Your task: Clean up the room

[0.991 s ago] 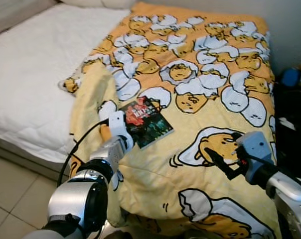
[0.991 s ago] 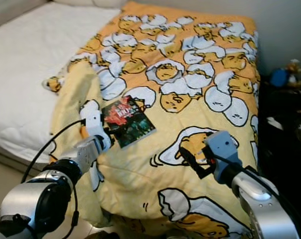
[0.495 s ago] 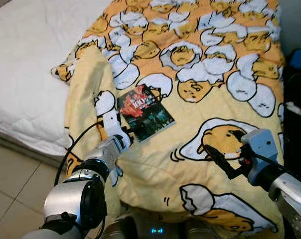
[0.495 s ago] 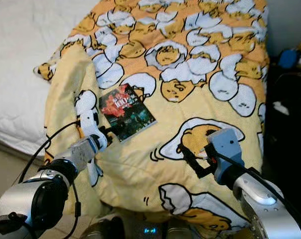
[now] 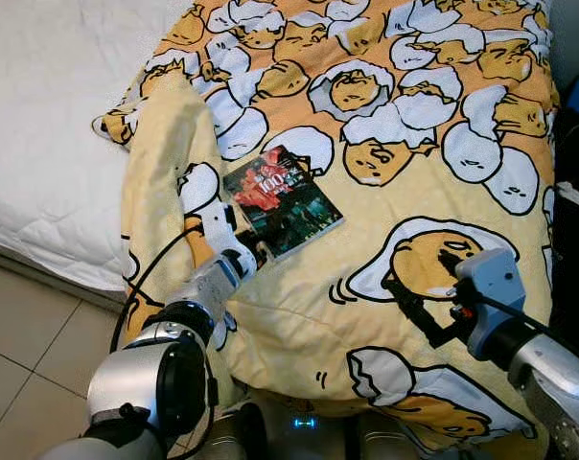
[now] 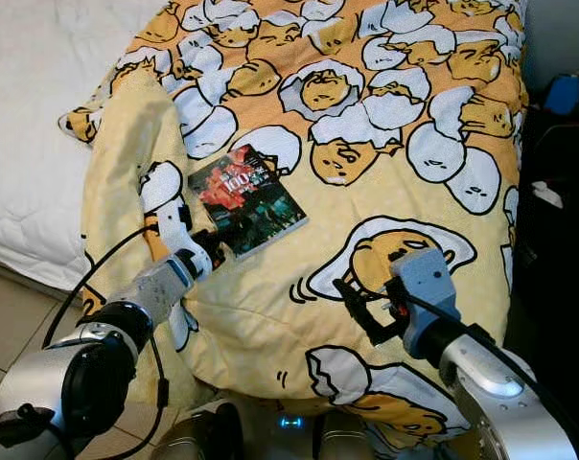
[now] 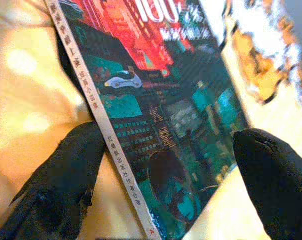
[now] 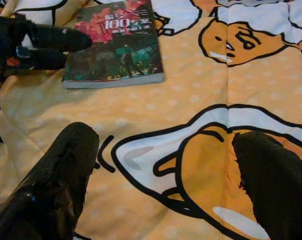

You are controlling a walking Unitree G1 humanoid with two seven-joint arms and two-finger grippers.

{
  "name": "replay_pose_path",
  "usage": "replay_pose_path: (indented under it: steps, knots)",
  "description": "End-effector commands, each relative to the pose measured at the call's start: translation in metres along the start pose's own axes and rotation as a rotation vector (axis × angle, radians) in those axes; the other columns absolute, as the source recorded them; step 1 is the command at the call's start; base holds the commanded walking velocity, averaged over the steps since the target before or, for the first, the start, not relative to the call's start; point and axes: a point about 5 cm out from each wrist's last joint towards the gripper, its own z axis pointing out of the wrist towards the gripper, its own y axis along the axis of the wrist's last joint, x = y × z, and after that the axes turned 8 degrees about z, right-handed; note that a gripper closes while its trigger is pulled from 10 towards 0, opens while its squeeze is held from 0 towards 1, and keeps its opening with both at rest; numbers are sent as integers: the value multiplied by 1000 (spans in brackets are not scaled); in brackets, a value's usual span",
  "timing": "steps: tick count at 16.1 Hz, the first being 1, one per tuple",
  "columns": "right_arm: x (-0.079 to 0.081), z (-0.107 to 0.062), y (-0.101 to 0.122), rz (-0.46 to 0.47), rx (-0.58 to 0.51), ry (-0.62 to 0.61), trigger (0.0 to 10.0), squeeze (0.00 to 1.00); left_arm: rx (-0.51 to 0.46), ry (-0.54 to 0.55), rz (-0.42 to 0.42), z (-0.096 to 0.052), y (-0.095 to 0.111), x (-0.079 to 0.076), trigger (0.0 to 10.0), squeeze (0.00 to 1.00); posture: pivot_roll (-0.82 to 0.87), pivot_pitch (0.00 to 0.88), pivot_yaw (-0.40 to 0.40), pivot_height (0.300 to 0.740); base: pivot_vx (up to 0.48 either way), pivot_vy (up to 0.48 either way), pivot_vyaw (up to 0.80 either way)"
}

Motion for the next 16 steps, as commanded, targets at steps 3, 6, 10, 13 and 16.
replay_pose_path:
  steps: [3, 6, 10, 13, 16]
  knots:
    - [8, -5, 0, 2, 2, 20, 10000, 0, -33, -95, -171, -1, 4, -3, 10000, 0, -314, 238, 91, 740, 0, 0, 0]
    - [9, -6, -1, 1, 6, 20, 10000, 0, -17, -121, -209, -2, -4, -5, 3922, 0, -317, 237, 94, 740, 0, 0, 0]
    - [11, -9, -2, -4, 14, 26, 10000, 0, -19, -66, -290, -2, -14, -3, 0, 0, -327, 244, 102, 740, 0, 0, 0]
    - [11, -10, -4, -10, 21, 32, 10000, 0, -2, -89, -277, -2, -16, -6, 0, 0, -326, 244, 102, 740, 0, 0, 0]
    - [12, -10, -4, -20, 25, 40, 10000, 0, 3, -97, -278, -2, -18, -7, 0, 0, -329, 250, 103, 740, 0, 0, 0]
